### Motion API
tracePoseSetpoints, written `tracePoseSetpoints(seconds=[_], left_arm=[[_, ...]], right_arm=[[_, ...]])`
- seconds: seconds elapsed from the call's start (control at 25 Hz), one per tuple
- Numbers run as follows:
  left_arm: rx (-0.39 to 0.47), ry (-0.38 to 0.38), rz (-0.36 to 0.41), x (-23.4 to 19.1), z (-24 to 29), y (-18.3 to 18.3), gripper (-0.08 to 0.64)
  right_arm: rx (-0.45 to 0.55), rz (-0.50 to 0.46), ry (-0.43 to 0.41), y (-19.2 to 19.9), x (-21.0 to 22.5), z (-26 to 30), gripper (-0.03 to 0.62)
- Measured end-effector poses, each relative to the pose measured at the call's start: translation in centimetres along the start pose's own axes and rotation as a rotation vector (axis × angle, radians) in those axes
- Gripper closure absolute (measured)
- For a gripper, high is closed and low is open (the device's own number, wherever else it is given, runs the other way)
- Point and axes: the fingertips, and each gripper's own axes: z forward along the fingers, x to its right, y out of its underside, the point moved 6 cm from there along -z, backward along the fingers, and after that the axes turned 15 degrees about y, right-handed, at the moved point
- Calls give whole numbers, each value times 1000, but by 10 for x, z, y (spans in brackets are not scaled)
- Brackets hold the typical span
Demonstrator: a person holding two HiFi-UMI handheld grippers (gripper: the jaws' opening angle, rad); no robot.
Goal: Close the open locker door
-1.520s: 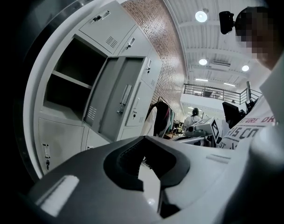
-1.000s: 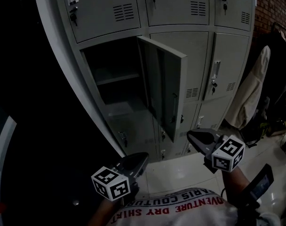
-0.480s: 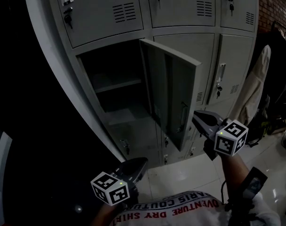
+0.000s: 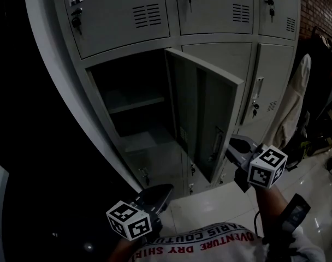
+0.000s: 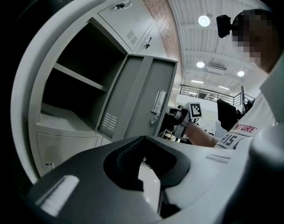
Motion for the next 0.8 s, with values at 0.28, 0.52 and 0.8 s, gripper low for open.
tracePoseSetpoints(seconds=[0.28,0.52,0.8], left_arm=[[6,18,14,2,-5,-3,555],[19,-25,8,-6,-22,-5,555],[35,-87,23,-17,-49,-11,555]], right_arm=[[10,-26,-104,0,-44,6,598],[-9,-55,-230,7,-86,32,598],[-29,-96,-333,11,-136,77,598]])
